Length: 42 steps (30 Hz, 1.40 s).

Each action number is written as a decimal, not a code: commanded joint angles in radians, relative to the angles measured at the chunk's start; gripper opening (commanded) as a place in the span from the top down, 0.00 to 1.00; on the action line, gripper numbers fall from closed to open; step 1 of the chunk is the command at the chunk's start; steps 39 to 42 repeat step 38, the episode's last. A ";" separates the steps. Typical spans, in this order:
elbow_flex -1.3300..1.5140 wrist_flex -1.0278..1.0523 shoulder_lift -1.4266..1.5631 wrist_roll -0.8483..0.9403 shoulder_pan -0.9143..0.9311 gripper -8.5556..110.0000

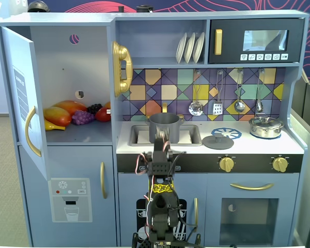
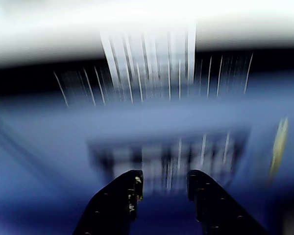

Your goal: Pick up the green pineapple from the left cabinet and place it in the gray recipient

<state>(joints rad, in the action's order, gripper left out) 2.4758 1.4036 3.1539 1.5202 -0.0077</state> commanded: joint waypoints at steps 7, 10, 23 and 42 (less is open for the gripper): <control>0.525 -0.152 0.023 -0.003 0.005 0.93; 0.525 -0.040 0.025 -0.101 0.015 0.93; 0.526 0.120 0.025 -0.049 0.015 0.91; 0.526 0.126 0.025 -0.009 0.015 0.88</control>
